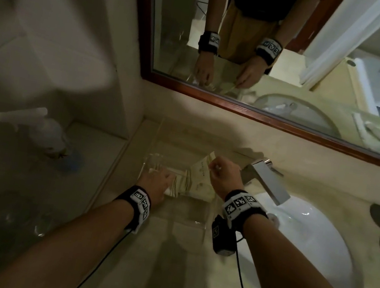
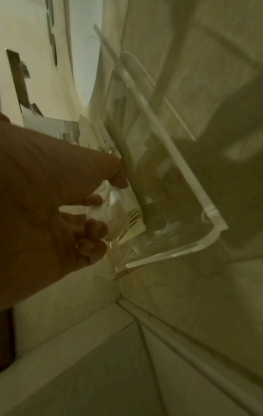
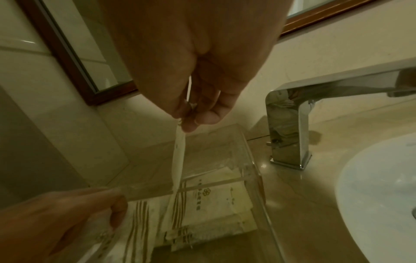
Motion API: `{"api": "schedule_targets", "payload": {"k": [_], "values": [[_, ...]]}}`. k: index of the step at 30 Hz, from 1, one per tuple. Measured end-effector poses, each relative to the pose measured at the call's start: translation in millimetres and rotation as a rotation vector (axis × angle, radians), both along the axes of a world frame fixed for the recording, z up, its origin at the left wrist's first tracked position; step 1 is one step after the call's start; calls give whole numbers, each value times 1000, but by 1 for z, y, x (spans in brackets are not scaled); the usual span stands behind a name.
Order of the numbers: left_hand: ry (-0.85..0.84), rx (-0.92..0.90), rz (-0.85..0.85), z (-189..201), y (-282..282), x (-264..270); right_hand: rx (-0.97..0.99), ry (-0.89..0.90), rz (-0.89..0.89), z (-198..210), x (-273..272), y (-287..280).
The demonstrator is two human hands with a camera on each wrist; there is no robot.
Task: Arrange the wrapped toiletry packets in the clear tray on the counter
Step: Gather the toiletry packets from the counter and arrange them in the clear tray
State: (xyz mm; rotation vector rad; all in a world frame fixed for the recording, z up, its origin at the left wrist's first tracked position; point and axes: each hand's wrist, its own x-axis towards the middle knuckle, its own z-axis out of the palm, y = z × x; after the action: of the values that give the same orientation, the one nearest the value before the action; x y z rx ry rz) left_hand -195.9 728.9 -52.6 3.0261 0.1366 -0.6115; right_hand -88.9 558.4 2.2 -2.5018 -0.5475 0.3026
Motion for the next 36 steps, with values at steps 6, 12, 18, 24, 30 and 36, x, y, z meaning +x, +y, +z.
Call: {"api": "schedule_targets", "payload": {"k": [6, 12, 18, 24, 30, 36], "values": [[-83, 86, -76, -7, -4, -1, 16, 18, -28, -5, -4, -4], [-73, 66, -123, -18, -1, -6, 35, 32, -46, -6, -10, -13], [-148, 96, -116, -23, 0, -13, 58, 20, -66, -8, -10, -23], [-169, 136, -130, -24, 0, -3, 57, 6, -87, -6, -10, -23], [-118, 149, -96, -12, -3, 4, 67, 27, -96, -9, -11, -25], [-32, 164, -92, -20, -5, 8, 79, 13, -88, -9, -11, -26]]}}
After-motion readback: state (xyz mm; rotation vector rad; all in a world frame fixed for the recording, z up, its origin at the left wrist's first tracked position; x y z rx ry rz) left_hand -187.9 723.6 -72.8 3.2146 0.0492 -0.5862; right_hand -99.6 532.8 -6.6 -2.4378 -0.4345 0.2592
